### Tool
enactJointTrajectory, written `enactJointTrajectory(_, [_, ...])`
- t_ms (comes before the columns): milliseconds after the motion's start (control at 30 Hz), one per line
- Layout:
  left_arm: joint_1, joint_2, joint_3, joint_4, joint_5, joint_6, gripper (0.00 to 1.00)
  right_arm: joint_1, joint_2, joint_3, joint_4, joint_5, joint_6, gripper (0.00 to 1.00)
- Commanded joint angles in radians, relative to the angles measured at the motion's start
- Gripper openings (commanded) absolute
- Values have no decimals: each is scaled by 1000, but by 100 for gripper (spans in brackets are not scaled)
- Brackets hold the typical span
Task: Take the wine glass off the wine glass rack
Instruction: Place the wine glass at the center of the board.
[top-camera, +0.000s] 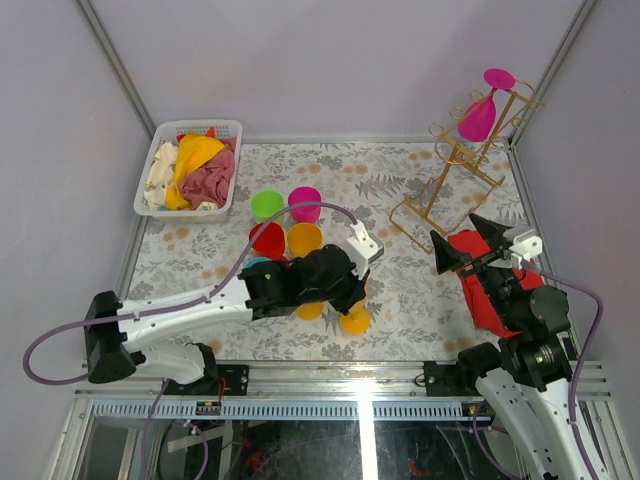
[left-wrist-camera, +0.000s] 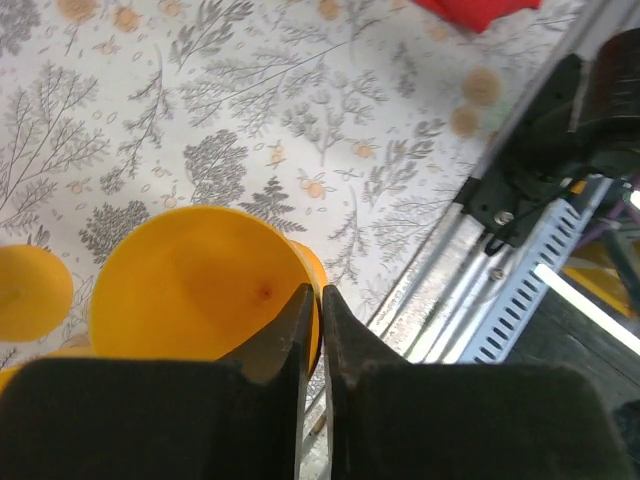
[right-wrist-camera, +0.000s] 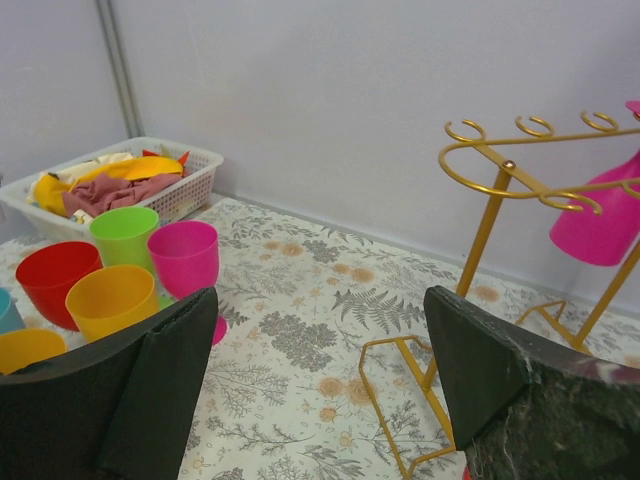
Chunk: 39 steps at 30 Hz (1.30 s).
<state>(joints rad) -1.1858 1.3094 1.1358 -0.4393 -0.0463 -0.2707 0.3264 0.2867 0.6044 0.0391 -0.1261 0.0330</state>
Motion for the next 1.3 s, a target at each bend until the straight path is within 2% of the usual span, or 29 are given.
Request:
enactJointTrajectory(0, [-22,32,-43,124,-203,29,8,-3,-12,43,56,118,48,91])
enactJointTrajectory(267, [-22,68,-99,184,-292,28,12,-3,-6,57,28,134,43,91])
enactJointTrajectory(500, [-23,69,-82,166,-287,29,12,-3,4,52,23,151,47,91])
enactJointTrajectory(533, [-23,65,-71,159,-253,40,16,-3,8,52,21,152,52,91])
enactJointTrajectory(700, [-23,58,-32,133,-193,38,24,-3,12,60,9,159,58,92])
enactJointTrajectory(833, [-23,32,-6,111,-196,28,31,-3,26,97,-24,156,93,91])
enactJointTrajectory(1000, [-23,-7,57,43,-198,11,46,-3,54,158,-27,17,99,95])
enactJointTrajectory(1100, [-21,-42,79,25,-191,10,52,-3,92,197,-26,34,115,96])
enactJointTrajectory(1267, [-16,-105,92,5,-185,3,63,-3,212,298,-75,97,29,96])
